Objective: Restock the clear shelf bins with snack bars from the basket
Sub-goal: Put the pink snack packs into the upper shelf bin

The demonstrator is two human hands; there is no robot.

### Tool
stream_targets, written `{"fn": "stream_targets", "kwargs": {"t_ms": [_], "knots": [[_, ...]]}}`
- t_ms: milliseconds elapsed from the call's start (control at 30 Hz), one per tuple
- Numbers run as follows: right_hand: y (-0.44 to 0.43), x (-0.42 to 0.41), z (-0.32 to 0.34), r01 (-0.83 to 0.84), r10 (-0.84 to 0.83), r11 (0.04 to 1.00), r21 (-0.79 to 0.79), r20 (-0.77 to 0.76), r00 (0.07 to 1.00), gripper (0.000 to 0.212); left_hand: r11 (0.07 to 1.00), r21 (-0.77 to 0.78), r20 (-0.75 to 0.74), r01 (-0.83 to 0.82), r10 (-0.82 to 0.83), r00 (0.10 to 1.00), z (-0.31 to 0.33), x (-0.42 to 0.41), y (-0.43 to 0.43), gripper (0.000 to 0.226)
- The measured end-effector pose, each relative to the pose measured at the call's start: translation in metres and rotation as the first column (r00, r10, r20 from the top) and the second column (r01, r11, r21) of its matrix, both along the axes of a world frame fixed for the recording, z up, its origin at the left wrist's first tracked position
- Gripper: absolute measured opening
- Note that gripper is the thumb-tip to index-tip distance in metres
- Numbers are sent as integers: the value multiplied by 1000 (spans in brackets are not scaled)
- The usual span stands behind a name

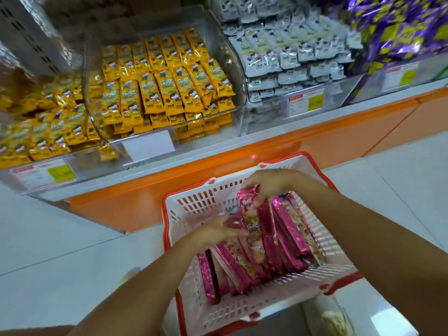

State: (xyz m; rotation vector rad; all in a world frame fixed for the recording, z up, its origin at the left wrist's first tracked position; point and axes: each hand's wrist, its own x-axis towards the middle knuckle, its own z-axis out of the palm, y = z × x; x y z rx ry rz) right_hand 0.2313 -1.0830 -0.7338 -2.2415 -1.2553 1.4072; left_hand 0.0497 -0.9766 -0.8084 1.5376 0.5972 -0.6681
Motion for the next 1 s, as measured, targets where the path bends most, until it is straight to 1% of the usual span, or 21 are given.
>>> {"fn": "stream_targets", "kwargs": {"t_ms": [67,100,133,200,233,267,333,367,433,467,533,567,633,700,733,800,867,933,1000], "knots": [[-3,7,28,83,-80,996,41,-77,994,65,994,-102,6,-50,51,999,10,7,-4,110],[-3,10,43,122,-115,991,51,-118,986,64,989,-132,25,-62,65,998,19,10,-6,108],[-2,12,56,163,-152,985,62,-152,977,62,985,-151,52,-88,96,994,31,12,-10,111],[2,12,81,254,-235,962,96,-181,955,56,985,-111,70,-131,139,988,60,17,-17,130],[5,11,91,301,-281,946,118,-162,946,54,984,-88,69,-156,162,984,75,18,-21,132],[8,10,100,328,-314,933,146,-109,943,48,978,-89,81,-187,194,978,84,19,-22,128],[15,4,117,311,-330,931,191,82,940,36,963,-111,93,-244,254,963,103,17,-27,117],[18,1,123,291,-329,936,198,199,923,38,950,-144,112,-276,293,950,111,18,-30,113],[23,-7,139,266,-331,941,208,413,848,48,929,-194,150,-314,345,927,130,16,-36,104],[25,-11,146,275,-347,937,216,481,805,52,910,-226,163,-348,387,907,137,17,-38,91],[26,-18,160,303,-388,922,243,547,742,59,885,-260,220,-386,443,869,150,18,-42,58],[24,-23,167,314,-417,909,275,543,729,61,874,-271,242,-404,468,850,154,18,-43,54],[14,-32,182,355,-501,857,374,443,743,63,855,-268,267,-443,508,819,163,15,-47,67],[-7,-45,195,407,-563,797,446,308,767,66,831,-270,284,-486,551,785,168,12,-46,49],[-20,-52,199,425,-574,780,460,255,778,64,820,-269,295,-506,570,767,170,10,-47,41],[-50,-69,195,456,-568,779,431,178,803,62,816,-261,360,-516,578,732,178,4,-48,29],[-74,-90,181,457,-549,773,440,102,830,66,831,-250,426,-497,556,714,184,-1,-52,20],[-87,-112,166,449,-540,738,503,42,841,70,835,-269,431,-481,551,715,193,-5,-56,20],[-89,-128,159,444,-560,693,569,36,828,70,820,-267,411,-506,572,710,205,-5,-60,36]]}}
